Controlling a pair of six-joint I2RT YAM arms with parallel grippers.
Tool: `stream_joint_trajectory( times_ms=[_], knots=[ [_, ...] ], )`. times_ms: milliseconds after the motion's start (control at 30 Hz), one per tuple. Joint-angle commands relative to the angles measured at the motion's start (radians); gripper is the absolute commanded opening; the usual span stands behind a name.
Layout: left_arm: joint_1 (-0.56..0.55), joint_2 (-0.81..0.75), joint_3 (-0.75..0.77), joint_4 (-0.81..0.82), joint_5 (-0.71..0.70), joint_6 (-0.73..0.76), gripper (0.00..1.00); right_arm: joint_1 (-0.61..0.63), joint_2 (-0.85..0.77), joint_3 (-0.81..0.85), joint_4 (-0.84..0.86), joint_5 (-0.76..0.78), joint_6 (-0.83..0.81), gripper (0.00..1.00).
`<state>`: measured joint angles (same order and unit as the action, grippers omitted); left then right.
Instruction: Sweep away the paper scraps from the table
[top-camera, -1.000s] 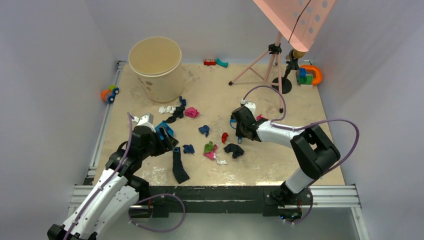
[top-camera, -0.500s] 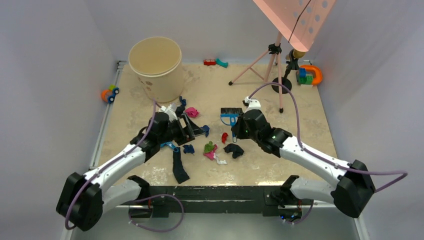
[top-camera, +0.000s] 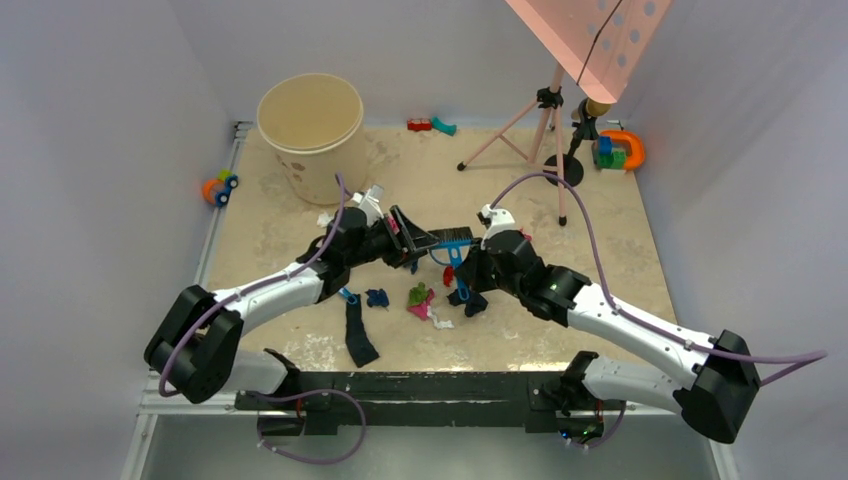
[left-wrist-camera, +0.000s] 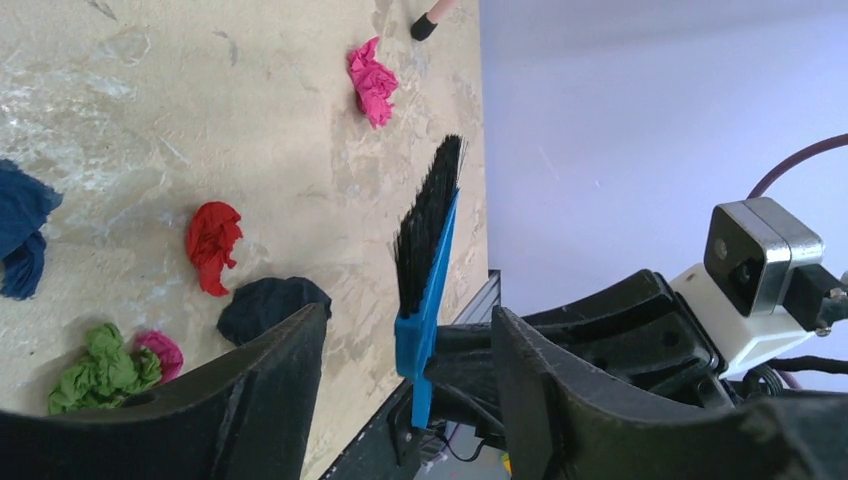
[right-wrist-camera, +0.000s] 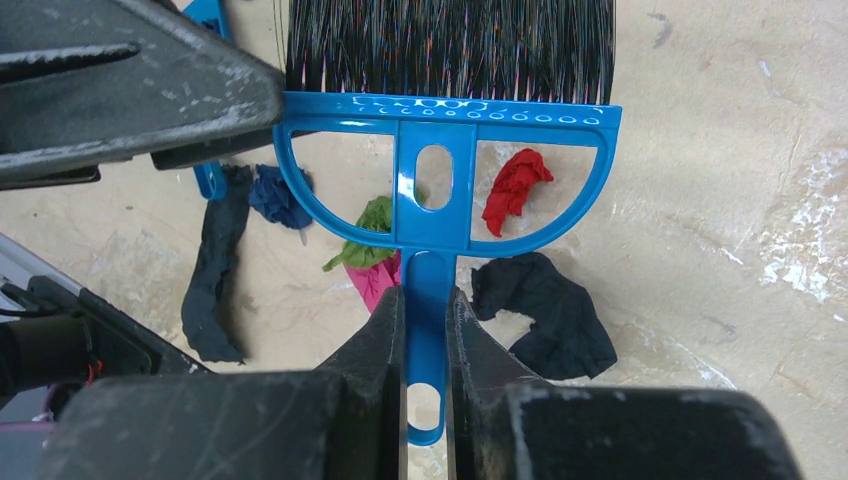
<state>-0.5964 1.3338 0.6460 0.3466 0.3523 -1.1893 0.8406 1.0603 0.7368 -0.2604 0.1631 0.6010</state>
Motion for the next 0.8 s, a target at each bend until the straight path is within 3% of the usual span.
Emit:
stream_joint_trajectory(
  times_ms=[0, 67, 167, 233, 267, 300, 333, 367, 433, 567, 767],
  knots=[
    [-0.010, 0.049, 0.049, 0.123, 0.010, -0.030, 0.62, 0.016, 0.000, 0.036, -0.009, 0.006, -0.018, 0.04],
    [-0.015, 0.072, 0.049, 0.156, 0.018, -0.039, 0.47, 0.019, 0.001, 0.046, -0.014, 0.007, -0.021, 0.04],
    [-0.025, 0.102, 0.047, 0.219, 0.025, -0.048, 0.14, 0.021, 0.002, 0.056, -0.022, 0.014, -0.025, 0.05],
    [-0.028, 0.118, 0.049, 0.249, 0.040, -0.056, 0.00, 0.023, 0.001, 0.063, -0.027, 0.013, -0.029, 0.06],
    [-0.029, 0.124, 0.047, 0.269, 0.048, -0.060, 0.00, 0.023, 0.000, 0.065, -0.033, 0.013, -0.030, 0.07],
    [-0.029, 0.124, 0.039, 0.292, 0.050, -0.063, 0.00, 0.023, -0.001, 0.067, -0.044, 0.021, -0.024, 0.15],
    [-0.027, 0.118, 0.029, 0.310, 0.050, -0.064, 0.00, 0.023, -0.007, 0.072, -0.061, 0.041, -0.007, 0.44],
    [-0.025, 0.105, 0.015, 0.323, 0.048, -0.064, 0.00, 0.023, -0.018, 0.072, -0.079, 0.071, 0.030, 0.61],
    [-0.013, 0.073, -0.015, 0.339, 0.034, -0.056, 0.00, 0.021, -0.077, 0.043, -0.083, 0.075, 0.094, 0.82],
    [0.009, 0.033, -0.087, 0.490, 0.023, -0.082, 0.00, 0.011, -0.290, -0.079, 0.045, 0.018, 0.188, 0.96],
    [0.010, 0.095, -0.158, 0.896, -0.047, -0.231, 0.00, -0.015, -0.529, -0.315, 0.406, -0.056, 0.411, 0.95]
  ],
)
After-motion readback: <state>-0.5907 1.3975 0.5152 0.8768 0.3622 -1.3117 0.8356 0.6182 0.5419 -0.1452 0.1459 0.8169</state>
